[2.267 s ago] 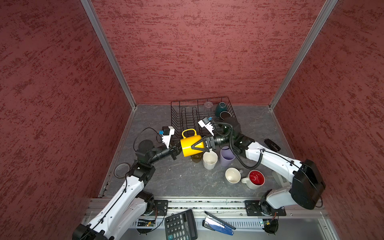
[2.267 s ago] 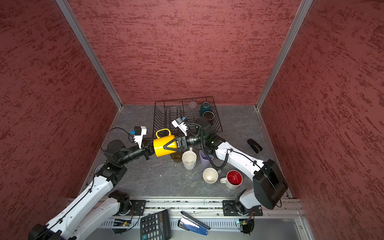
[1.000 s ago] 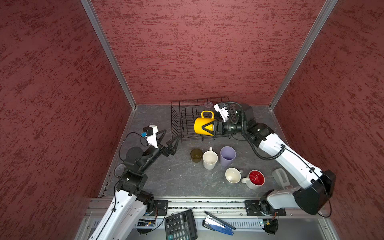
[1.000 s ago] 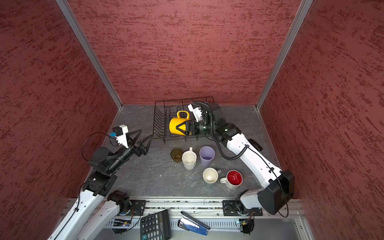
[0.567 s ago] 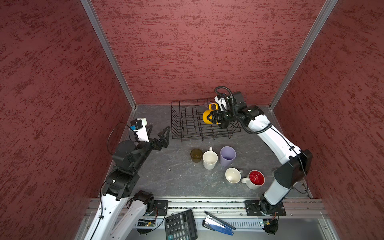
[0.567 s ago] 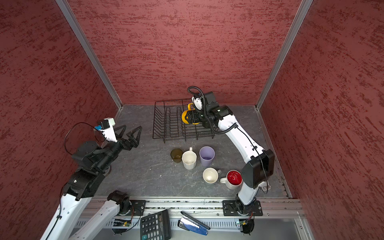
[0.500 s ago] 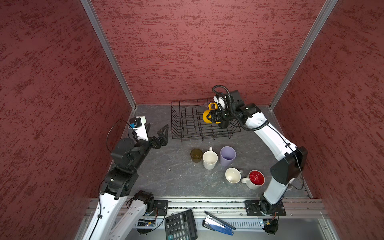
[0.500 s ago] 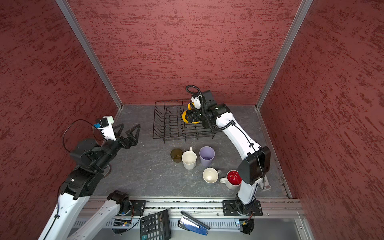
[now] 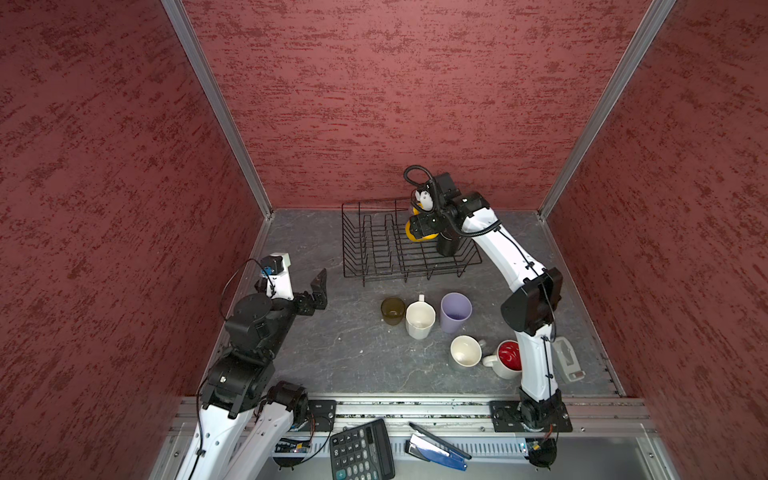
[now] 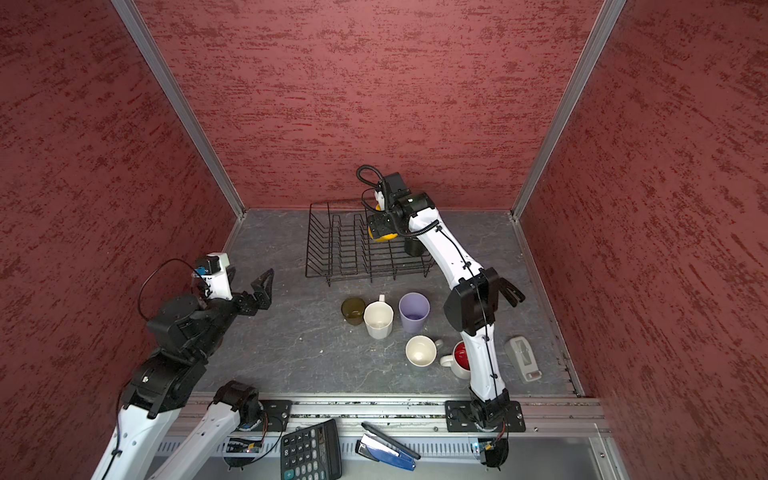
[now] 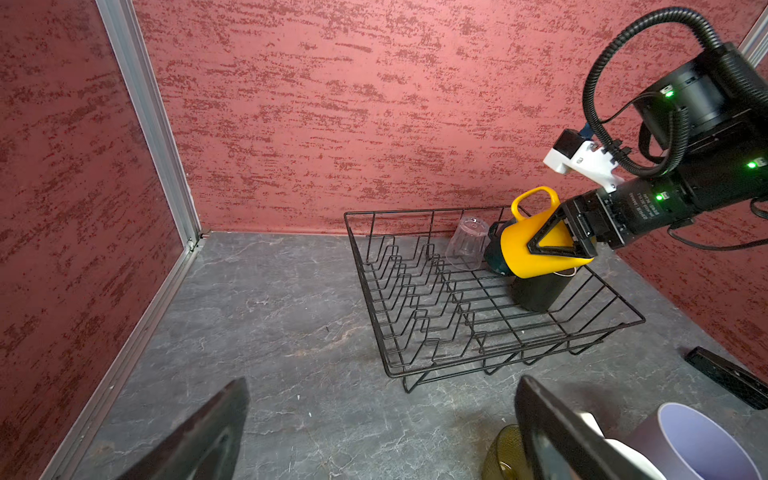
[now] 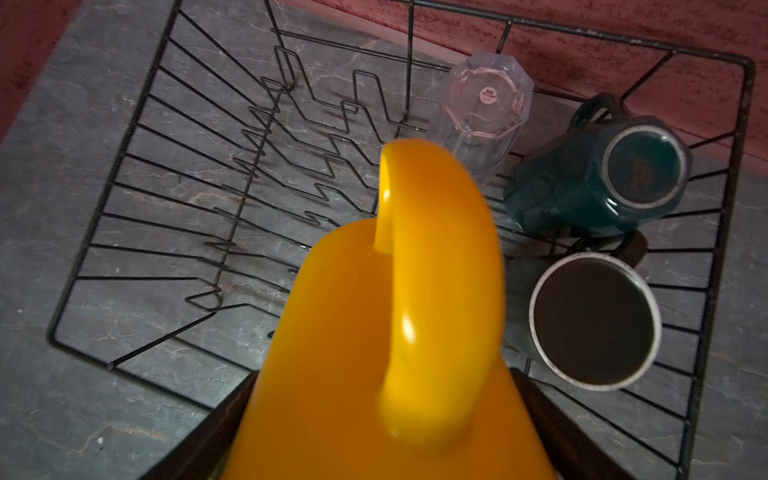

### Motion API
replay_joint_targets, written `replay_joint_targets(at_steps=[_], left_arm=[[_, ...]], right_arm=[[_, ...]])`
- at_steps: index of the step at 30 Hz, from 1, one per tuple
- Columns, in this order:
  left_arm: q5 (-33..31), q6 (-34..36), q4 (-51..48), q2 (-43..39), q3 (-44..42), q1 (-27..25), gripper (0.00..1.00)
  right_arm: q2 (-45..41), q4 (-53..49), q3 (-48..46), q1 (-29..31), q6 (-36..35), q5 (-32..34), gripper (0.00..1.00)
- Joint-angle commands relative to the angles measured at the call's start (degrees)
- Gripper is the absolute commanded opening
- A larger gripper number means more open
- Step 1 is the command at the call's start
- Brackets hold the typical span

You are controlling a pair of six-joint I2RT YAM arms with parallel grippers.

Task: Load the cups into the dish rack
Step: 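Lower the yellow mug upside down into the rack with the right gripper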

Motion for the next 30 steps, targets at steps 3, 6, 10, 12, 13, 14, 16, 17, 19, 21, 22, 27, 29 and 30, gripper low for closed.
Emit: replay_joint_targets(at_steps=[3, 6, 10, 12, 13, 14, 16, 17, 19, 21, 22, 27, 29, 30], left_arm=[[-0.8, -2.2, -2.3, -1.7, -0.1, 0.9, 1.0], [-0.2, -2.3, -1.8, -2.9, -1.7, 1.3, 1.0], [-0.6, -4.0, -2.7, -3.0, -1.9, 1.9, 1.0], [0.5, -4.5, -2.8, -2.6, -1.7, 2.0, 1.0], [0.8, -4.9, -2.8, -2.2, -1.7, 2.0, 1.0], [1.0, -5.2, -2.8, -2.1, -1.6, 2.0, 1.0], [1.1, -5.2, -2.7, -2.1, -1.6, 2.0, 1.0], [1.0, -5.2, -2.7, -2.2, -1.7, 2.0, 1.0], [0.7, -5.1, -2.6, -2.3, -1.8, 2.0, 1.0], [0.8, -5.1, -2.7, -2.2, -1.9, 2.0, 1.0], [0.8, -5.0, -2.8, -2.1, -1.8, 2.1, 1.0], [1.0, -5.2, -3.0, -2.0, -1.8, 2.1, 1.0], [0.9, -5.2, -2.9, -2.1, -1.8, 2.1, 1.0], [0.8, -5.3, -2.9, -2.0, -1.9, 2.1, 1.0]], right_arm=[[4.4, -4.3, 8.8, -0.3, -2.0, 4.9, 0.03], [7.2, -5.2, 10.7, -0.3, -3.0, 7.0, 0.03], [9.5, -4.3, 11.1, -0.4, -3.5, 8.2, 0.02], [10.6, -3.5, 11.2, -0.5, -3.8, 8.9, 0.02], [11.2, -3.2, 11.2, -0.4, -4.0, 9.4, 0.02], [11.8, -2.9, 11.1, -0.4, -4.3, 9.7, 0.02], [13.0, -2.4, 11.2, -0.5, -4.7, 10.0, 0.02], [13.6, -2.1, 11.3, -0.5, -4.8, 10.4, 0.02], [14.4, -1.3, 11.2, -0.5, -5.2, 11.4, 0.02], [14.8, -0.3, 11.3, -0.5, -5.4, 12.5, 0.02], [15.1, 0.4, 11.2, -0.5, -5.6, 12.6, 0.02], [16.8, 1.8, 11.5, -0.7, -6.3, 12.5, 0.04], [17.4, 2.0, 11.5, -0.7, -6.3, 12.5, 0.07], [17.7, 2.1, 11.5, -0.8, -6.2, 12.5, 0.08]])
